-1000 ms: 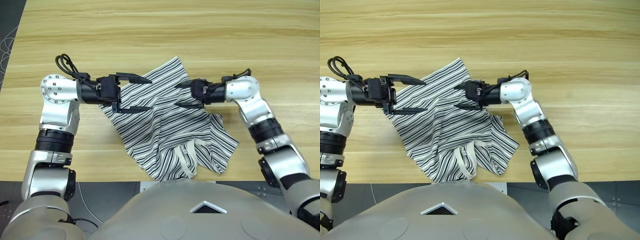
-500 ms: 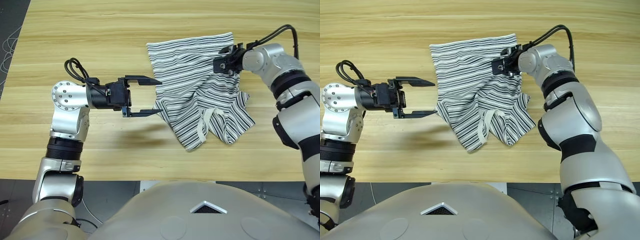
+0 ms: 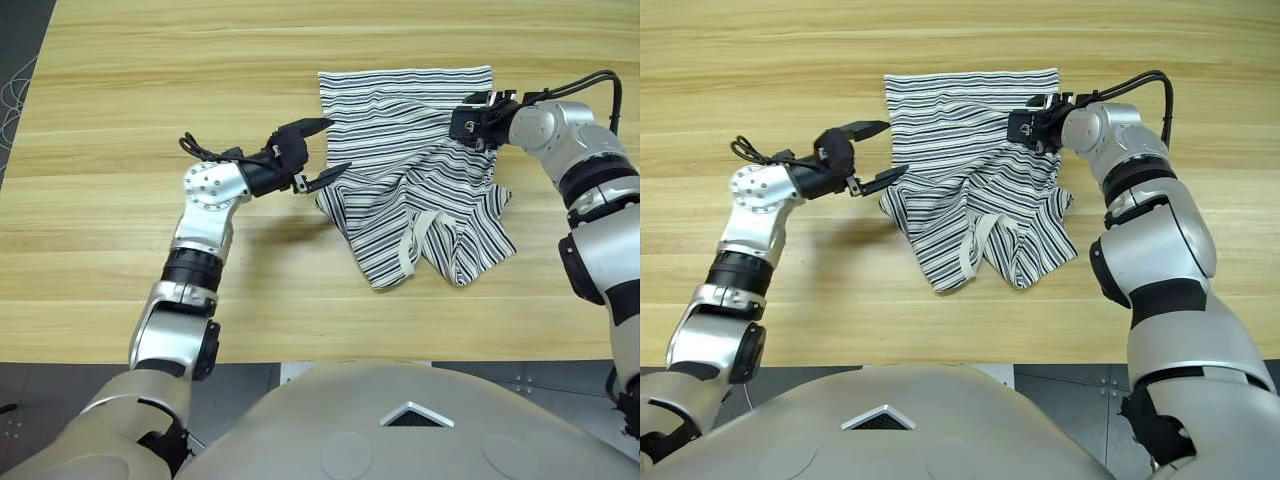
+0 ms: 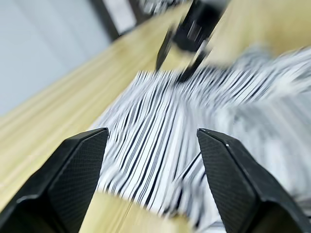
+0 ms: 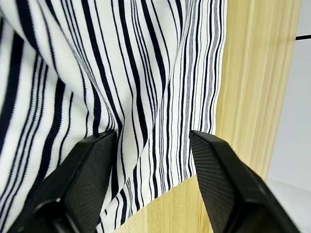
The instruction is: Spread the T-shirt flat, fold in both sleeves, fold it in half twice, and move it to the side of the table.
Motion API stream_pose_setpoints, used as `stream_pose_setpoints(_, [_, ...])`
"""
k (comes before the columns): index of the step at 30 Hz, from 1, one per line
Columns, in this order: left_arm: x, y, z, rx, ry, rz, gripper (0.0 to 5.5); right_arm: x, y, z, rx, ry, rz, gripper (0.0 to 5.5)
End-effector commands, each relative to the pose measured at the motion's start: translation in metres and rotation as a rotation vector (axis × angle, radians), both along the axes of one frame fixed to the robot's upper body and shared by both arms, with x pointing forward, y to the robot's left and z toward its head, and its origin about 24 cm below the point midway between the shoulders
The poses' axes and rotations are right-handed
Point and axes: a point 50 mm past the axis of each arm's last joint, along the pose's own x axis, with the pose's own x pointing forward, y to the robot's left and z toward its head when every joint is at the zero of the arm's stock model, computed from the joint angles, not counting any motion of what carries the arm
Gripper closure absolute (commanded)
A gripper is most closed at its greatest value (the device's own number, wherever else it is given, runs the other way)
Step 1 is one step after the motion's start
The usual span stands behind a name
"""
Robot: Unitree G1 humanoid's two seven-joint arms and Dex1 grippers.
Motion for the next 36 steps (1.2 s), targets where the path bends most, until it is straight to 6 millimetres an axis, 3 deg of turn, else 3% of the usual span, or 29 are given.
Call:
stream_pose_setpoints(1, [0.009,0.011,-0.015,0.151,-0.016,0.056,2.11,-0.021,0.000,-0.034,-0.023,0.131,-0.007,2.72])
stream_pose_setpoints(8, [0.014,0.029,0.003,0.110,-0.107,0.066,2.11,-0.023,0.000,-0.037,-0.029,0.138,-0.012,2.72])
stream_pose_setpoints(14, [0.003,0.036,0.003,0.101,-0.129,0.032,2.11,-0.023,0.000,-0.038,-0.029,0.141,-0.011,2.72])
stream_pose_setpoints(22, [-0.028,0.037,-0.013,0.082,-0.057,-0.037,2.11,-0.024,-0.001,-0.039,-0.032,0.148,-0.011,2.72])
stream_pose_setpoints(29, [-0.033,0.039,-0.013,0.078,-0.042,-0.028,2.11,-0.025,-0.002,-0.039,-0.032,0.149,-0.015,2.72])
stream_pose_setpoints(36, [-0.035,0.021,-0.025,0.098,-0.012,-0.061,2.11,-0.026,-0.002,-0.040,-0.031,0.156,-0.015,2.72])
